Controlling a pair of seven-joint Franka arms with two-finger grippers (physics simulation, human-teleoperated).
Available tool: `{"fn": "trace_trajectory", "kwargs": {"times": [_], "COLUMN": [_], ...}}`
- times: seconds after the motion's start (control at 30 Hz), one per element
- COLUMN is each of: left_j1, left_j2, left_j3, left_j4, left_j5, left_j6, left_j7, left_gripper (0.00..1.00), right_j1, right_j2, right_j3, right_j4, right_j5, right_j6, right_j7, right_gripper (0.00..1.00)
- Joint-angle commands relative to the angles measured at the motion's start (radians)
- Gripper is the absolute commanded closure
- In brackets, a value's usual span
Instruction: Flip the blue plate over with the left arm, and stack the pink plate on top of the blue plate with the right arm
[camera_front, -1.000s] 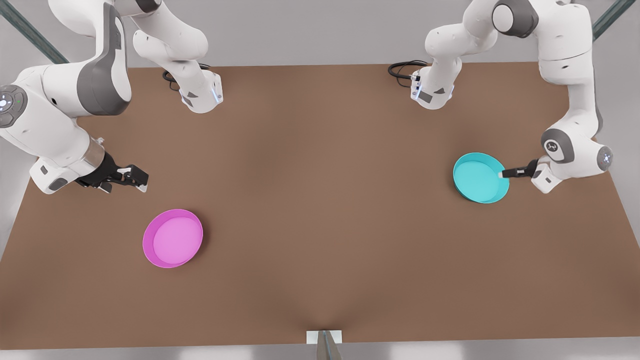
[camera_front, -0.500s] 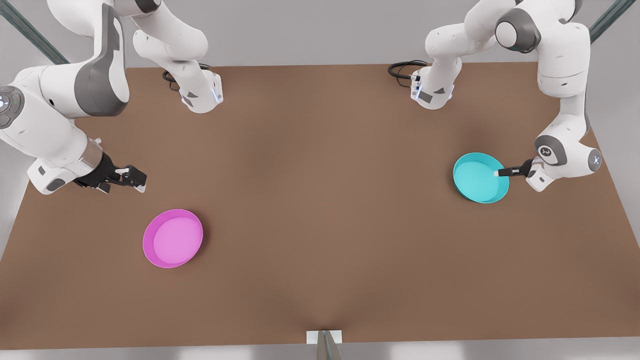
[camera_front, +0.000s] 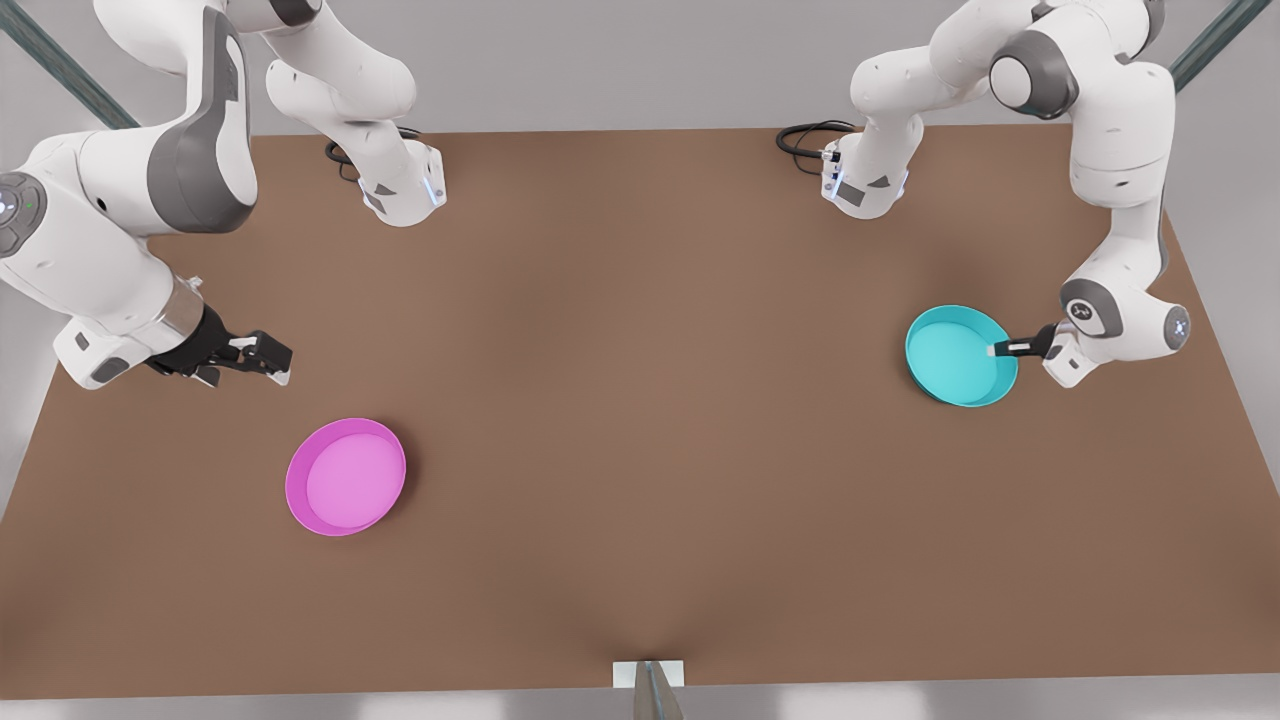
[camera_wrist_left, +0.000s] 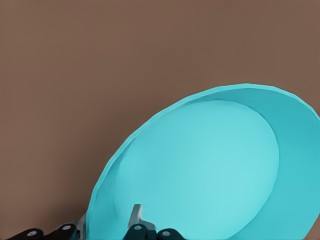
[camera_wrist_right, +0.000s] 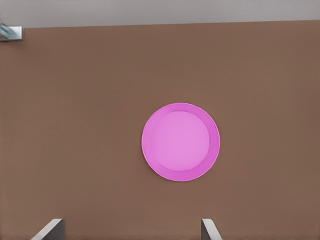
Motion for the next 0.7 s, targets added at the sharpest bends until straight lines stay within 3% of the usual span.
{"fn": "trace_trajectory", "kwargs": {"times": [0.0,0.03,0.5,0.67], "left_j1": [0.0,0.0,-0.012,-0.086], "left_j2": [0.002,0.002,-0.024,-0.057], "left_j3": [0.0,-0.002,-0.018,-0.018], "left_j4": [0.0,0.002,0.026,0.123], "left_j5": [0.0,0.0,0.002,0.074], "left_j6": [0.001,0.002,-0.019,-0.128], "left_j7": [0.0,0.0,0.008,-0.005], "left_gripper": [0.72,0.79,0.79,0.79], "right_j1": [0.0,0.0,-0.001,-0.001], "right_j2": [-0.001,-0.001,0.0,0.002], "right_j3": [-0.001,0.001,-0.002,-0.002], "right_j4": [0.0,0.0,0.0,0.0], "right_j5": [0.0,0.0,0.0,0.0], "right_j6": [0.0,0.0,0.002,0.002], "right_j7": [0.0,0.0,0.0,0.0], "right_gripper": [0.0,0.0,0.0,0.0]}}
